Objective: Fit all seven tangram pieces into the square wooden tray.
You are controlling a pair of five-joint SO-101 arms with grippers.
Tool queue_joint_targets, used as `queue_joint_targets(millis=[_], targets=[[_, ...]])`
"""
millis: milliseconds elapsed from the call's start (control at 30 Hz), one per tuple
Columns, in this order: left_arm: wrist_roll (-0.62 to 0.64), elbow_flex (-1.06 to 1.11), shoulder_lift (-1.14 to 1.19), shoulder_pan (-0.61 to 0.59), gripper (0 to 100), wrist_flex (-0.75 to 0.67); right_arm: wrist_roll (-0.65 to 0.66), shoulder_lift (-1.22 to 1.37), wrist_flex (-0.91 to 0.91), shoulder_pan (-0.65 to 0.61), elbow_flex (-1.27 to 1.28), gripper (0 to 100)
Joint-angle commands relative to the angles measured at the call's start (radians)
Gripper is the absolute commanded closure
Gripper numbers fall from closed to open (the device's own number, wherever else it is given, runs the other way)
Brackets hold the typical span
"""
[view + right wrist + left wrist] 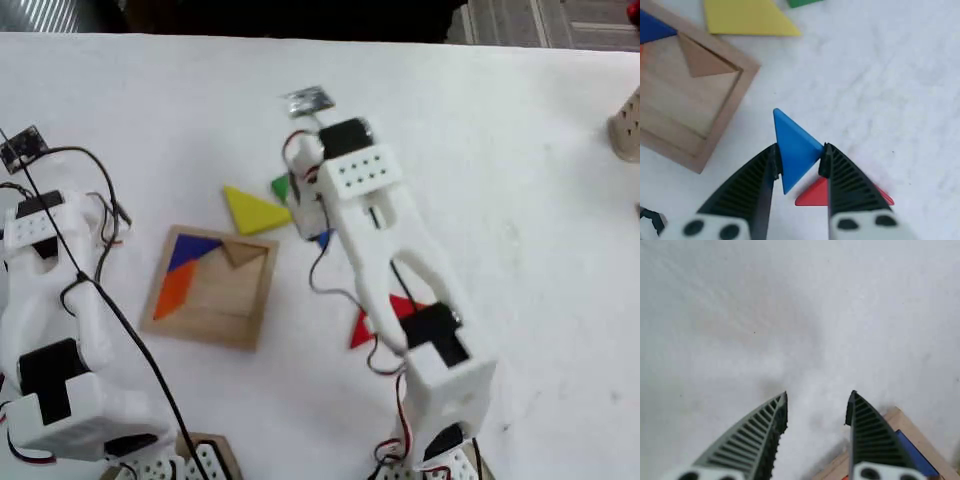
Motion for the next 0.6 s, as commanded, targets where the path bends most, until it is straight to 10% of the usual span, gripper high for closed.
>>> queue_joint_targets(millis=[0, 267, 567], targets=[[-0.012, -0.014, -0.005, 0.008, 80, -0.023, -0.011, -0.18, -0.18, -0.151, 0.221, 98.1], [-0.012, -0.014, -0.005, 0.008, 80, -0.023, -0.121, -0.232, -0.605, -0.369, 0.557, 98.0], [-0.014, -0.012, -0.005, 0.008, 80, -0.037, -0.132, -0.186, -0.677, -0.418, 0.586, 91.5]])
